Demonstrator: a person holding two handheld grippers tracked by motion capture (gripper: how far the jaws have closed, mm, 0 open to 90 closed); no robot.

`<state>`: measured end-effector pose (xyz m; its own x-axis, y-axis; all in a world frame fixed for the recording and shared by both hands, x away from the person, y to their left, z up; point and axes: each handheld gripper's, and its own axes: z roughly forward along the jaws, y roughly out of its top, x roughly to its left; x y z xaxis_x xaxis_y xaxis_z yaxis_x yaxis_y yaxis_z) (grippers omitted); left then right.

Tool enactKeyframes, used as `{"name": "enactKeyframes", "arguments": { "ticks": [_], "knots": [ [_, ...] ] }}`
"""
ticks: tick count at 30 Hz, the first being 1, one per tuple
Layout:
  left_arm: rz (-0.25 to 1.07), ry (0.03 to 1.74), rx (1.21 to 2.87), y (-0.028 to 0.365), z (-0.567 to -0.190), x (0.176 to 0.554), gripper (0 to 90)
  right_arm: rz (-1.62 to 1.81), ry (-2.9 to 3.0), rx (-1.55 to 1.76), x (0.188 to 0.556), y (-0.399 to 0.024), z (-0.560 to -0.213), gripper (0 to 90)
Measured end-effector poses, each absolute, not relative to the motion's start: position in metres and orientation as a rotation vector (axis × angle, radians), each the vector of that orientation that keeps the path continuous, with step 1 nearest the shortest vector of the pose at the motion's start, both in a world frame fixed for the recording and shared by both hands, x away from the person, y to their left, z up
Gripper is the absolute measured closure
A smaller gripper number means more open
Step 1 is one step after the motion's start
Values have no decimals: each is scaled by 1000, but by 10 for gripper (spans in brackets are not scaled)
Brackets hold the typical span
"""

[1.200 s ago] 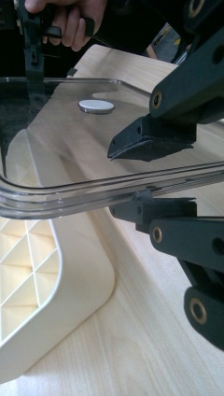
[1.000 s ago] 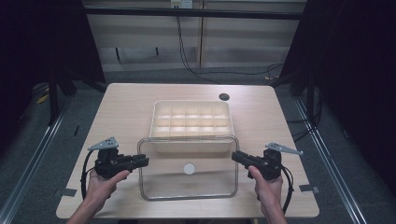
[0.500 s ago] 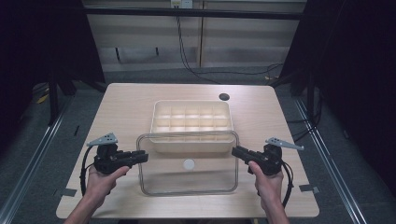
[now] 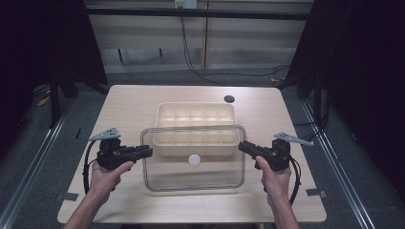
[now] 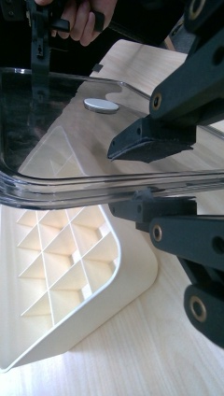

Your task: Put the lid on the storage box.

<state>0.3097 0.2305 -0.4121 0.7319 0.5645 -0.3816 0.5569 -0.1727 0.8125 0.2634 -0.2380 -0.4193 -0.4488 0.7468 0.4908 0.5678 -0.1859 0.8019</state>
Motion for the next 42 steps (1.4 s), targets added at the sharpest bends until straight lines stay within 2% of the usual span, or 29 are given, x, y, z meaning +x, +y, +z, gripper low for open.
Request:
{"name": "enactKeyframes", "arguments": {
  "ticks": [20, 42],
  "knots": [
    [58, 856, 1817, 225, -381, 330, 710, 1745, 1849, 1534, 284, -241, -397, 738],
    [97, 870, 1798, 225, -366, 355, 701, 1730, 1848, 1502, 317, -240, -373, 740]
  ]
}}
